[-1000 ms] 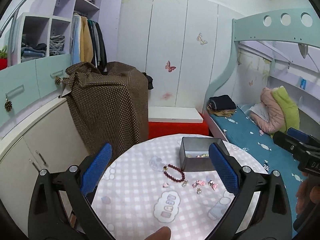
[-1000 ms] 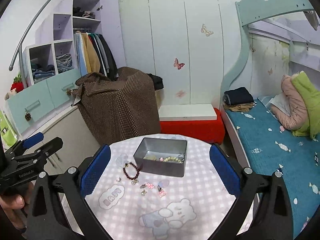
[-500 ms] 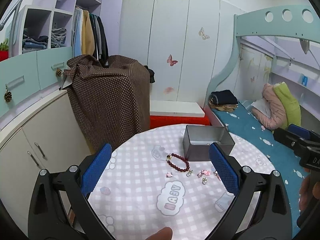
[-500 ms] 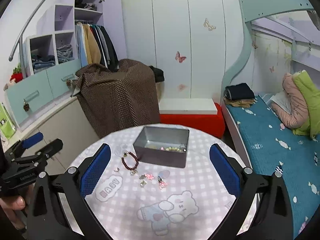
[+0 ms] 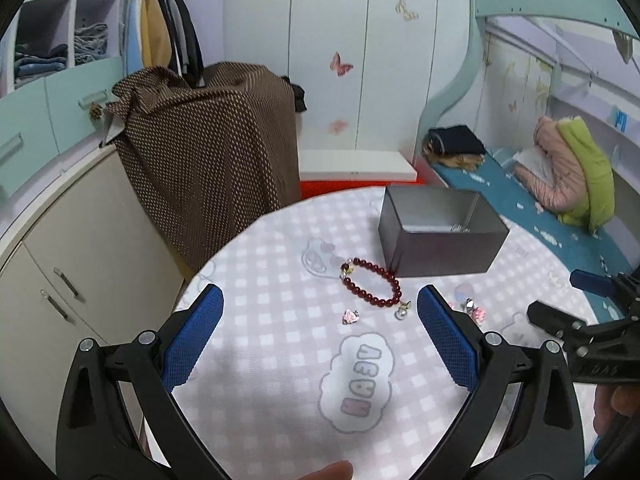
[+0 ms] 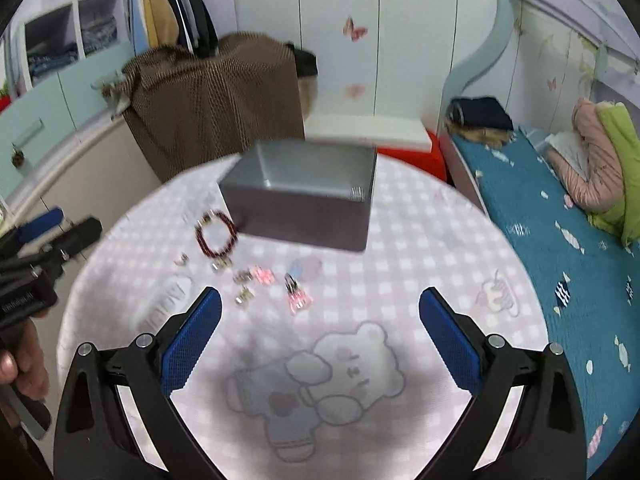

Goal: Organize jewelry
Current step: 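Grasp the pink charm with the left gripper while the right gripper grasps the pink pig charm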

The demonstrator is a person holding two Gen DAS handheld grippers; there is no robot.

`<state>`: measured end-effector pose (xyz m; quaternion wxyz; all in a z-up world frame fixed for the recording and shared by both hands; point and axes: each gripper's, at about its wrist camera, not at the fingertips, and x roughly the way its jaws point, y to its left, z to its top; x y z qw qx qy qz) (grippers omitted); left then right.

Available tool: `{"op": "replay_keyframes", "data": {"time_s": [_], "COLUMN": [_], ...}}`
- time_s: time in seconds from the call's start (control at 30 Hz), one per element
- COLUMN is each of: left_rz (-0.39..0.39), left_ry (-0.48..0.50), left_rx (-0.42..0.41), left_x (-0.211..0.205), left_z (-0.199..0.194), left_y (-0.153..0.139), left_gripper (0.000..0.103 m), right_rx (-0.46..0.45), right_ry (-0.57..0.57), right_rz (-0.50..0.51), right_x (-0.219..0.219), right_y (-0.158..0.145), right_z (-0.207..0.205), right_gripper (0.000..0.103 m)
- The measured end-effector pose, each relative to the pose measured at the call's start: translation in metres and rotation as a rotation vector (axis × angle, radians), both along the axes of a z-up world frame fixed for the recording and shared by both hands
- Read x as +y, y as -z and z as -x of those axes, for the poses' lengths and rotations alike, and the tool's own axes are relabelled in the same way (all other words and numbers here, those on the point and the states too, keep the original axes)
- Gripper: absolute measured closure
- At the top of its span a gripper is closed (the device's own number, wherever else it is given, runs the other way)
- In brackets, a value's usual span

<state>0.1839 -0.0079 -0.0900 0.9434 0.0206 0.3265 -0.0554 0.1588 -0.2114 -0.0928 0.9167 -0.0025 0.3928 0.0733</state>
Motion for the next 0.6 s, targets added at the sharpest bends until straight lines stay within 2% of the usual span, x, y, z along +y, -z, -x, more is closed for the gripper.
{"op": "replay_keyframes", "data": {"time_s": [0.1,0.3,0.47,0.53,0.6], "left_rz": [-0.017,-0.047,-0.052,-0.049,-0.051], "left_ry": [0.009,0.028,0.026,0.032,0.037], "left_rx": [0.049,0.137,0.183,0.198,0.213], "left_x": [-0.004,-0.007,-0.004,-0.005,-0.006], "left_z": [-0.013,-0.037,-0.057,-0.064,-0.069], "left_y": [0.014,0.042,0.056,0.060,0.064], "left_gripper": [0.005,0.006,0.006,0.006,0.006], "right_rx": [0.046,0.126,0.152,0.159,0.165], "right_ry": [-0.020,-0.053,-0.093,-0.101,-0.114], "right_rz": [0.010,0.003,-0.003,0.004,0.009], "right_x": [0.004,0.005,0.011,0.013,0.015], "right_y": [0.012,0.036,0.045,0.048,0.053], "right_z": [-0.009,-0.031,-0.043,-0.047,-0.049], "right_gripper": [0.010,0.033,0.040,0.049,0.053]}}
